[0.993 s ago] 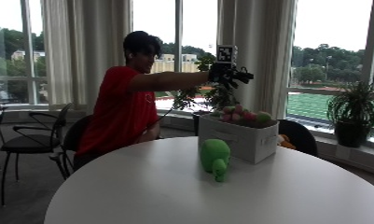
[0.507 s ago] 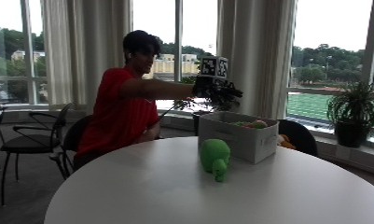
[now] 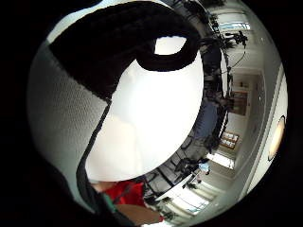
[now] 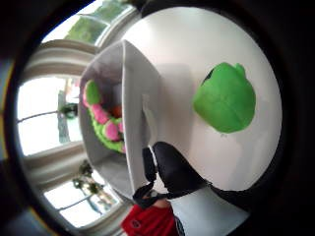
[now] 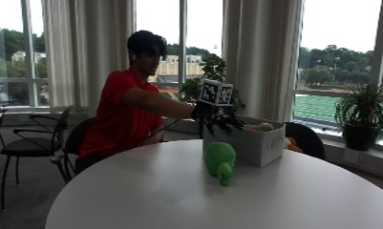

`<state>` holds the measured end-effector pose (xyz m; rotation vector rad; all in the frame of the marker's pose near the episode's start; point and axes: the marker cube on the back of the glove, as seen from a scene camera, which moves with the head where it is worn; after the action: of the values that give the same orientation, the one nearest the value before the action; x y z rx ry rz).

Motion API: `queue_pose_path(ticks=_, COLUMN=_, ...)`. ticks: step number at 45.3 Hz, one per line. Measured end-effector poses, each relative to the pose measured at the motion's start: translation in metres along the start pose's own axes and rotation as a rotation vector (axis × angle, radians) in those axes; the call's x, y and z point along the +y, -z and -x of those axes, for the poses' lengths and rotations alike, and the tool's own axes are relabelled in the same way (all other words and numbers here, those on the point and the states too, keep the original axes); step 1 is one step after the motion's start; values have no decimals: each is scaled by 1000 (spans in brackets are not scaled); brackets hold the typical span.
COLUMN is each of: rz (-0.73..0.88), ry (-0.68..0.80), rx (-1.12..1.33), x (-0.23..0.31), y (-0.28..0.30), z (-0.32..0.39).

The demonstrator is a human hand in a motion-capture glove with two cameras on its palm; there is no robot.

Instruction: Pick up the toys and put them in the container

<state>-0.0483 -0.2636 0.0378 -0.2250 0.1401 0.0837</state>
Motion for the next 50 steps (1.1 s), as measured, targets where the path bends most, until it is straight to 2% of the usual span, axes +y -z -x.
queue_pose_path(ticks=12, rz=60, ry=-44, rx=-40, x=-13, y=-54, z=2)
queue_pose_path(ticks=21, rz=75, ry=-42, rx=-39, x=-20, y=-74, z=15)
queue_pose_path(ticks=34, rz=197, ry=-36, rx=45, x=-27, y=-102, z=14)
queue_pose_path(ticks=50, rz=143, ry=-38, rx=105, x=-21, y=-115, z=23)
